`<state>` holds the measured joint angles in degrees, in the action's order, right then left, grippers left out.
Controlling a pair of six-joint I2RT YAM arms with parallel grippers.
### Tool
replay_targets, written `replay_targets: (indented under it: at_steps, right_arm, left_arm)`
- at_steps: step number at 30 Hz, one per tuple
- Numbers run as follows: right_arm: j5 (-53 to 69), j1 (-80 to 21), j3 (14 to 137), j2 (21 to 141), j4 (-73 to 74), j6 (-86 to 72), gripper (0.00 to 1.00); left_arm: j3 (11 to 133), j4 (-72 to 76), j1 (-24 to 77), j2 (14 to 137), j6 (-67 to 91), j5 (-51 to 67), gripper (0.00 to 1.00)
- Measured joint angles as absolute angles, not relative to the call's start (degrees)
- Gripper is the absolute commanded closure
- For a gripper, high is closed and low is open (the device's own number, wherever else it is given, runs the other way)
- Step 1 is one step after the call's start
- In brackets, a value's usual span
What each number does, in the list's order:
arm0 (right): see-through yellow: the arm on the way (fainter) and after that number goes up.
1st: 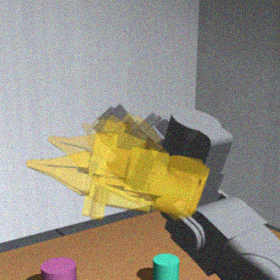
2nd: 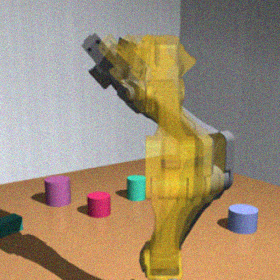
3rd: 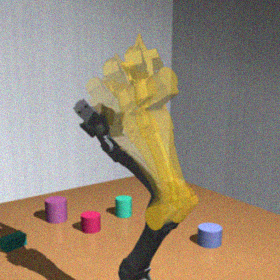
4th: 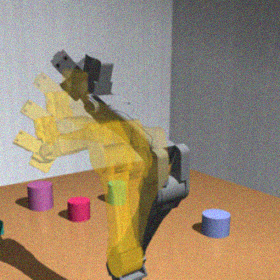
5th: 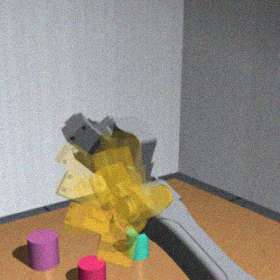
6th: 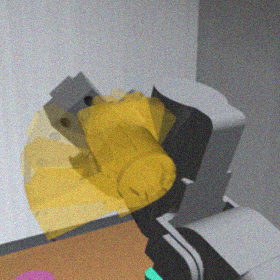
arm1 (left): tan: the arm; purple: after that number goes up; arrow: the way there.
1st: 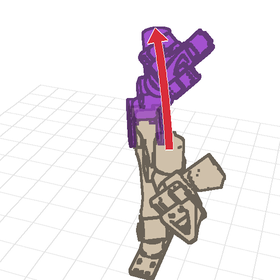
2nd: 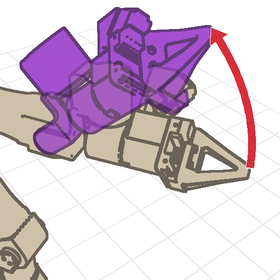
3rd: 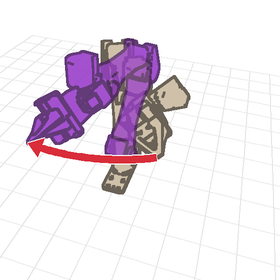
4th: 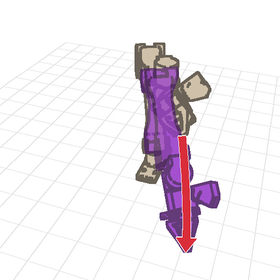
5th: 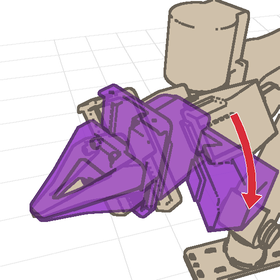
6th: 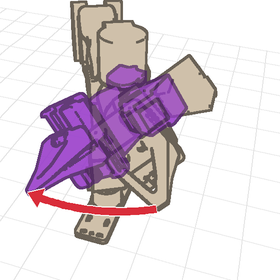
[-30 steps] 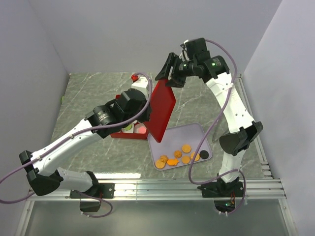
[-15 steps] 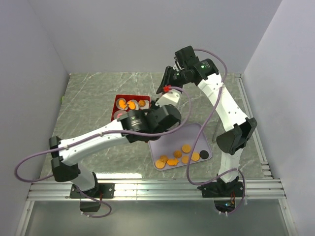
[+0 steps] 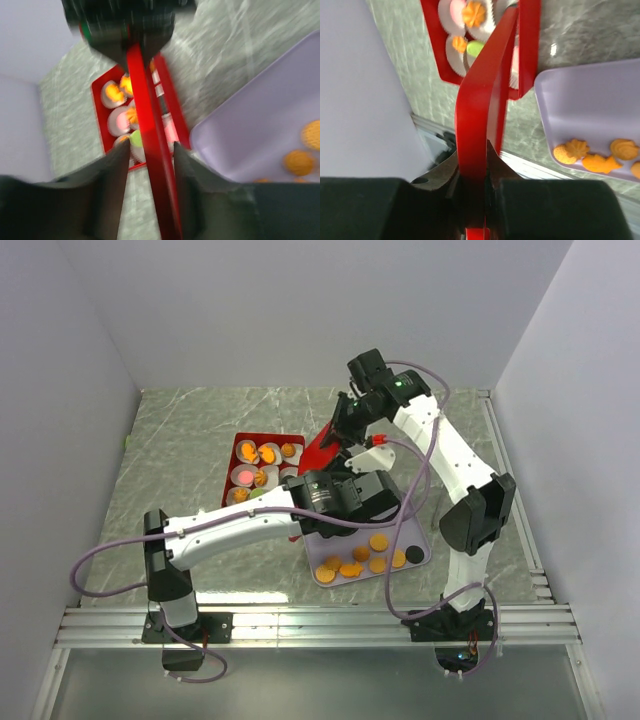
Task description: Pack the cookies
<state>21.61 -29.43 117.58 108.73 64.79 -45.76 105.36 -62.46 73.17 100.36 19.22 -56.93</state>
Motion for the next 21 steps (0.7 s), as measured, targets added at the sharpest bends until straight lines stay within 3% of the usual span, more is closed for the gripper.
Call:
replay_targets:
  at_steps: [12, 21]
  right_arm:
    - [24.45, -27.75, 123.96, 109.82, 64.03, -41.69, 1.0]
    - [30.28, -22.2, 112.4, 106.65, 51.29, -43.4, 1.0]
  left_arm:
    - [107.81, -59.33, 73.32, 93.41, 17.47, -47.07, 0.3]
    - [97.71, -54.39, 62.13, 75.5, 22.26, -27.53, 0.22]
